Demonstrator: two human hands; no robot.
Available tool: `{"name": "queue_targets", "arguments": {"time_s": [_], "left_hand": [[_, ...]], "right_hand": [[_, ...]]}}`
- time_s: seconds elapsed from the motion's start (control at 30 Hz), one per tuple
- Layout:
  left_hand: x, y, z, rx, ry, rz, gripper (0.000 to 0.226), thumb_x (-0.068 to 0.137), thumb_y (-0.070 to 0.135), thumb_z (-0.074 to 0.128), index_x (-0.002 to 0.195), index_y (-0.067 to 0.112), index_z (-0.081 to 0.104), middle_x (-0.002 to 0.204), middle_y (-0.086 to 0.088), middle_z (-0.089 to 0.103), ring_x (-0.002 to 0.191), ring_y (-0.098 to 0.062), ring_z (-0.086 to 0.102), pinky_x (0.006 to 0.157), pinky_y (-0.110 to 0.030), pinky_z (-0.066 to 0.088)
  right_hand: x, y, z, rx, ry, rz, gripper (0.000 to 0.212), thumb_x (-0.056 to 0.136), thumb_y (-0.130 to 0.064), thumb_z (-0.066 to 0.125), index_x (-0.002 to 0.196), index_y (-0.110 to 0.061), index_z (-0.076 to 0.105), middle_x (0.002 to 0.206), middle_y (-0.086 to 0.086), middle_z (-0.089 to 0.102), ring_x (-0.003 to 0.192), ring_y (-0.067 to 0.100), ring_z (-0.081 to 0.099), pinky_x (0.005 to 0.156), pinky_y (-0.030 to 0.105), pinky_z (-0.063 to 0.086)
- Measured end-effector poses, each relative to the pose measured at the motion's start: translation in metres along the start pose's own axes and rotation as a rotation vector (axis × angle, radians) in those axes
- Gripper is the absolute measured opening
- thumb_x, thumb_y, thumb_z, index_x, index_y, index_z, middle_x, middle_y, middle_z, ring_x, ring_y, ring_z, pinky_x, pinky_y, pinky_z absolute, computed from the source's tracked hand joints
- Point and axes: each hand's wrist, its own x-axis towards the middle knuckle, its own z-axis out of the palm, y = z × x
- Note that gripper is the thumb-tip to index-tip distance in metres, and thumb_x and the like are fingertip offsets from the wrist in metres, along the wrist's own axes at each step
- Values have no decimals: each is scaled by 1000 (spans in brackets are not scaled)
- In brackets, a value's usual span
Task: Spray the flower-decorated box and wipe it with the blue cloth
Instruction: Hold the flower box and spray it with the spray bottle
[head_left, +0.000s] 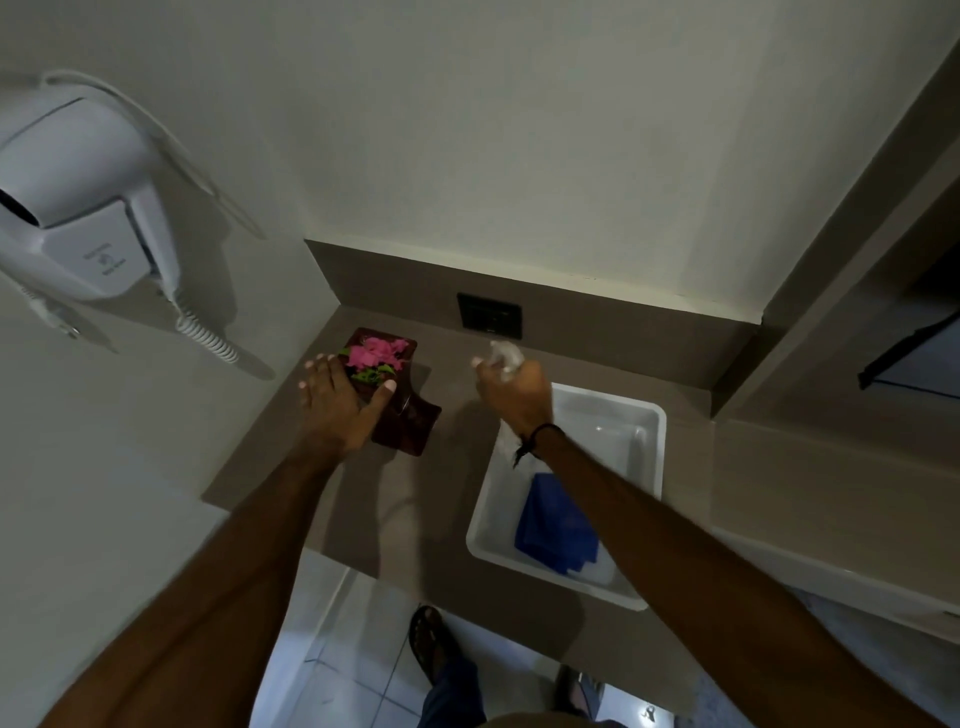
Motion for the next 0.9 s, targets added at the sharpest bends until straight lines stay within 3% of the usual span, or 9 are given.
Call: {"name": "queue_targets", "arguments": {"time_s": [0.1,0.2,0.3,0.4,0.5,0.63,0.7,0.77,0.9], "left_hand": [[-1,1,1,-12,-5,-8,102,94,67,38,162,1,2,172,-23,-2,160,-36,-6,129,-49,-3],[-1,1,2,-17,13,-6,101,95,66,40,161,0,4,171,-24,1,160,-37,-3,130,-50,0],[0,-1,2,-9,17,2,100,94,67,39,161,0,6,171,-24,5,160,-38,-1,129,-50,1],[3,-3,4,-7,22,13,101,94,68,39,161,0,6,171,-25,4,160,-38,-1,129,-51,1],[5,-7,6,1,13,10,103,93,71,37,161,1,4,171,-23,3,160,-38,-2,129,-52,1],[8,-9,7,17,3,8,105,91,74,35,162,3,3,172,-22,2,160,-37,-2,129,-52,2],[9,-9,7,24,2,8,105,91,74,34,162,3,3,172,-22,2,160,-38,-2,129,-52,2],[9,-10,7,22,6,12,106,91,75,34,162,2,4,172,-23,3,160,-38,-1,129,-53,3],[11,-10,8,19,10,9,108,89,76,33,161,2,4,172,-23,2,160,-38,-2,129,-53,3]], "right_hand": [[6,11,-41,95,116,-118,45,91,-36,68,93,9,66,83,34,68,67,39,66,64,54,59],[8,23,-68,-2,164,-201,36,97,-27,62,101,8,67,79,31,68,70,43,67,66,48,60],[6,39,-78,-93,156,-228,31,100,-24,58,101,5,70,75,23,71,58,5,64,65,19,56],[6,53,-80,-62,180,-189,34,99,-22,58,84,7,68,73,18,69,57,-8,60,62,-1,43],[8,56,-84,-148,148,-148,29,94,-31,65,106,-4,67,93,2,65,76,-2,58,80,22,50],[-16,75,-94,-129,88,65,84,76,-48,80,144,-15,44,137,3,59,121,20,57,107,42,48],[-36,97,-95,-155,60,111,87,73,-48,83,143,-14,44,135,6,60,125,26,58,106,45,50],[-54,118,-97,-266,-29,117,69,77,-42,81,132,-13,52,122,5,64,120,28,61,97,36,51],[-65,139,-102,-703,-265,42,57,82,-44,74,121,-6,59,122,15,61,114,31,59,98,39,50]]}}
